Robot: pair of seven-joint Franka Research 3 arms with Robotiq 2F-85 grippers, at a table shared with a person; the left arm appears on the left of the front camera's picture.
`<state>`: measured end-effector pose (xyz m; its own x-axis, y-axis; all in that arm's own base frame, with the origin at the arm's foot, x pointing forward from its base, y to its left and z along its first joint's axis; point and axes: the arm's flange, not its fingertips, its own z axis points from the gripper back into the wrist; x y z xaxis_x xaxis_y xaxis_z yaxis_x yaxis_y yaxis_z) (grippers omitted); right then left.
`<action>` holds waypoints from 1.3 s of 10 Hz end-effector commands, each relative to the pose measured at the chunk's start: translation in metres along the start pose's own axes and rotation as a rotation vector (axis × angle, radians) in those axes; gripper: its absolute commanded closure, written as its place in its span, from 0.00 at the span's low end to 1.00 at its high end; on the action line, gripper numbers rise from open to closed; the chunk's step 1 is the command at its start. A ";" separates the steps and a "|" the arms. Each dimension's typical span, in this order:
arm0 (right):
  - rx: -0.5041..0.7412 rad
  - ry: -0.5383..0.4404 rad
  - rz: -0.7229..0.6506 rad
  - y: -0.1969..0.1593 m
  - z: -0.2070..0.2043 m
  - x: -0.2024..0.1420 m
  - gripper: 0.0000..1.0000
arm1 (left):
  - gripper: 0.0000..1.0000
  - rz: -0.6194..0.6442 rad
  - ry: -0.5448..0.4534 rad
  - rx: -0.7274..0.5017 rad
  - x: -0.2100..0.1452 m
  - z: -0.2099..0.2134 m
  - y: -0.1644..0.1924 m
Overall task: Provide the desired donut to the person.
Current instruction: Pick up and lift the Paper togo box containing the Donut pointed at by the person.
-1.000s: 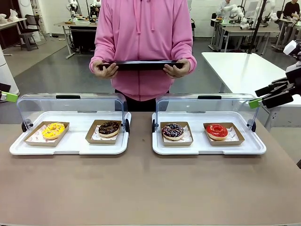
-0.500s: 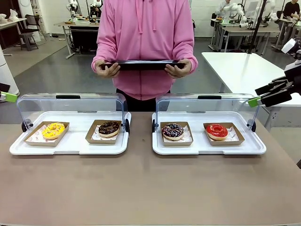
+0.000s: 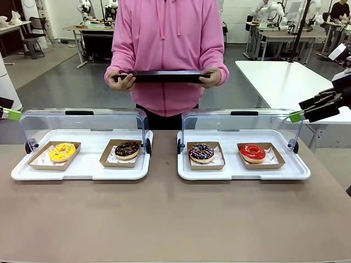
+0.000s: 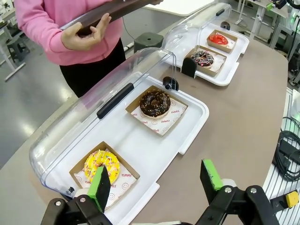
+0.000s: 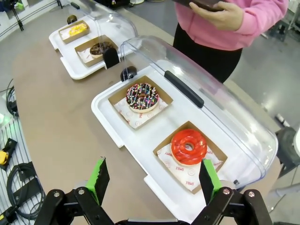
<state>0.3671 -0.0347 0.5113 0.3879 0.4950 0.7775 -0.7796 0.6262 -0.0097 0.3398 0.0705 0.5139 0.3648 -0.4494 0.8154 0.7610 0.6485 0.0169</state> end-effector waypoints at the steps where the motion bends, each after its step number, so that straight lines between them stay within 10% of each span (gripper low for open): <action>1: 0.014 0.001 0.012 0.001 -0.001 -0.001 0.00 | 0.00 0.010 -0.011 0.001 -0.001 0.003 0.001; 13: 0.014 0.001 0.012 0.001 -0.001 -0.001 0.00 | 0.00 0.010 -0.011 0.001 -0.001 0.003 0.001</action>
<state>0.3670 -0.0344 0.5113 0.3869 0.4962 0.7772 -0.7813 0.6241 -0.0095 0.3385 0.0725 0.5155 0.3709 -0.4397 0.8180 0.7520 0.6590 0.0133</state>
